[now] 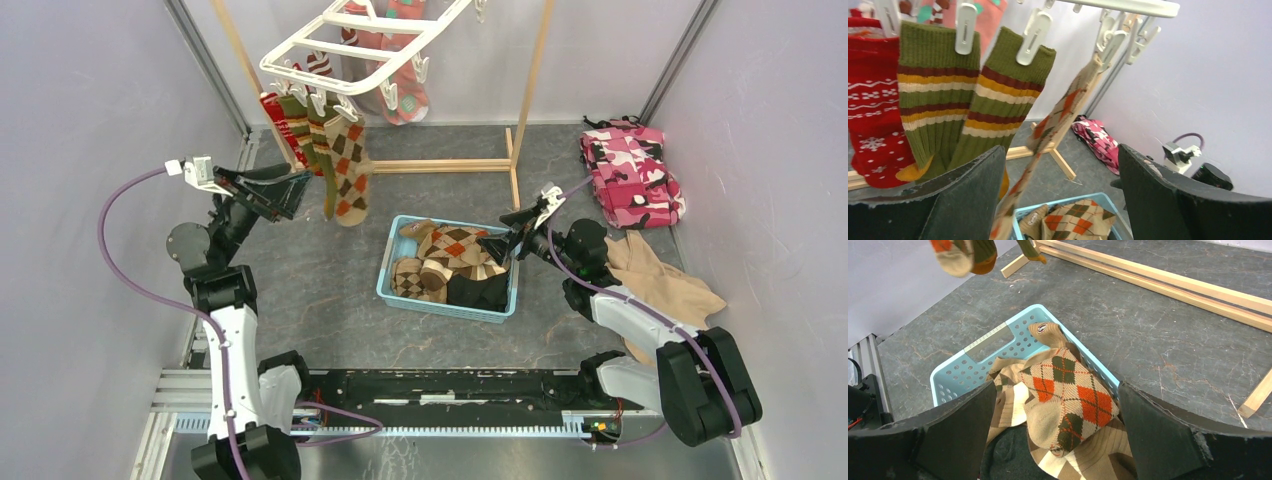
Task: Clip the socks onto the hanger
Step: Rotate the hanger at the clothesline, then pick up the sock from the bin.
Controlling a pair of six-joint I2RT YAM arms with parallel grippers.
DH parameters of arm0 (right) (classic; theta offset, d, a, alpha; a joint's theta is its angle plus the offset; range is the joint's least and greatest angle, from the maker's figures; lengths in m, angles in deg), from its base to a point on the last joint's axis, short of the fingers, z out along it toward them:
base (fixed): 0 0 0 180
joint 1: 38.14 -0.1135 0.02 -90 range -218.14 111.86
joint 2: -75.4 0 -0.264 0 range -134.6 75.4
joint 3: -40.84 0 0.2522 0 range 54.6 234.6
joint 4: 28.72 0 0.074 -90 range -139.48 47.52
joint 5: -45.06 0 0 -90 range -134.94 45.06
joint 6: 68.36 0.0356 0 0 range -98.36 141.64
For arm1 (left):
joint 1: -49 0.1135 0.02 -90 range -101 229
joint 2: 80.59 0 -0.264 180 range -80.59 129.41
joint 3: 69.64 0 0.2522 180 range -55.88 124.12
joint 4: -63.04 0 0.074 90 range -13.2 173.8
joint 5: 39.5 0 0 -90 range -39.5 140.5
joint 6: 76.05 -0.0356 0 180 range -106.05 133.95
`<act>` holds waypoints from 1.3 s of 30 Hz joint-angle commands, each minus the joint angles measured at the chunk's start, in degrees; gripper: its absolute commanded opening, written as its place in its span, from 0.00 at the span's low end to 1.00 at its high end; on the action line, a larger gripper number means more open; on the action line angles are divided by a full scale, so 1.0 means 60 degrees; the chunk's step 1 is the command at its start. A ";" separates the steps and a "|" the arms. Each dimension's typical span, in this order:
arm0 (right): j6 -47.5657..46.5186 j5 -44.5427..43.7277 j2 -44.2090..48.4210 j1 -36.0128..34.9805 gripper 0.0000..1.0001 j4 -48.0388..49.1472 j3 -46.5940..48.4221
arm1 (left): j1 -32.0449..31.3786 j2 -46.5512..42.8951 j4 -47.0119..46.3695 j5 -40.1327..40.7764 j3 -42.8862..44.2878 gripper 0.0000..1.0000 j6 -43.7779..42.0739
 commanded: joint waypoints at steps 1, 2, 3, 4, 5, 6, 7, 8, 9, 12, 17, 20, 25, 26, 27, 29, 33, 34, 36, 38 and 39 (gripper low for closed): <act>-0.0162 0.0097 -0.0067 -0.0114 0.98 0.0418 0.0426 | -0.0137 -0.0233 -0.0069 -0.0753 0.0088 0.88 0.0737; -0.0155 0.0105 -0.0065 -0.0134 0.98 0.0418 0.0427 | -0.0197 -0.0284 -0.0071 -0.0851 0.0040 0.88 0.0771; -0.0164 0.0103 -0.0064 -0.0147 0.98 0.0418 0.0433 | -0.0283 -0.0366 -0.0071 -0.0953 -0.0030 0.88 0.0793; -0.0194 0.0113 -0.0054 -0.0176 0.98 0.0418 0.0433 | -0.0394 -0.0453 -0.0089 -0.1071 -0.0097 0.88 0.0789; -0.0213 0.0118 -0.0024 -0.0206 0.98 0.0422 0.0426 | -0.0560 -0.0557 -0.0112 -0.1173 -0.0191 0.88 0.0744; -0.0240 0.0125 0.0005 -0.0227 0.98 0.0418 0.0415 | -0.0711 -0.0663 -0.0115 -0.1252 -0.0297 0.88 0.0695; -0.0259 0.0114 0.0063 -0.0263 0.98 0.0410 0.0411 | -0.0862 -0.0794 -0.0115 -0.1317 -0.0431 0.88 0.0650; -0.0283 0.0097 0.0123 -0.0321 0.98 0.0400 0.0414 | -0.1058 -0.0922 -0.0115 -0.1334 -0.0588 0.88 0.0613; -0.0335 0.0077 0.0194 -0.0343 0.98 0.0356 0.0418 | -0.1271 -0.1079 -0.0115 -0.1318 -0.0780 0.88 0.0557; -0.0589 -0.0135 0.0484 -0.0536 0.98 0.0003 0.0425 | -0.2293 -0.1552 -0.0115 -0.0980 -0.1508 0.88 0.0269; -0.0960 -0.0430 0.0906 -0.0734 0.98 -0.0604 0.0364 | -0.5055 -0.2242 -0.0418 0.0611 -0.3103 0.88 -0.0759; -0.1070 -0.0519 0.1120 -0.0789 0.98 -0.0881 0.0261 | -0.6804 -0.2127 -0.1082 0.1778 -0.3961 0.87 -0.1326; -0.1160 -0.0565 0.1351 -0.0809 0.98 -0.1266 0.0119 | -0.9191 -0.1169 -0.1605 0.3836 -0.4739 0.87 -0.2613; -0.1169 -0.0554 0.1332 -0.0810 0.98 -0.1354 0.0118 | -0.9396 -0.0919 -0.1863 0.4065 -0.4910 0.87 -0.2688; -0.1165 -0.0532 0.1317 -0.0821 0.98 -0.1457 0.0120 | -0.9488 -0.0619 -0.2113 0.4266 -0.5074 0.87 -0.2695; -0.1142 -0.0583 0.1250 -0.0891 0.98 -0.1648 0.0140 | -0.9517 -0.0040 -0.2862 0.4510 -0.5446 0.86 -0.2575; -0.1202 -0.1309 0.1073 -0.0956 0.91 -0.2538 0.0382 | -0.9517 0.0960 -0.3724 0.4937 -0.5957 0.86 -0.2251; -0.1210 -0.1534 0.1005 -0.0952 0.89 -0.2727 0.0458 | -0.9517 0.1103 -0.3769 0.5016 -0.5988 0.86 -0.2199; -0.1253 -0.1885 0.0781 -0.0991 0.86 -0.3162 0.0686 | -0.9517 0.1273 -0.3777 0.5251 -0.6090 0.86 -0.2097; -0.1248 -0.2211 0.0463 -0.1030 0.83 -0.3394 0.0922 | -0.9517 0.1327 -0.3788 0.5387 -0.6166 0.86 -0.2089; -0.1211 -0.2268 0.0273 -0.1042 0.82 -0.3438 0.0982 | -0.9516 0.1290 -0.3758 0.5457 -0.6196 0.85 -0.2089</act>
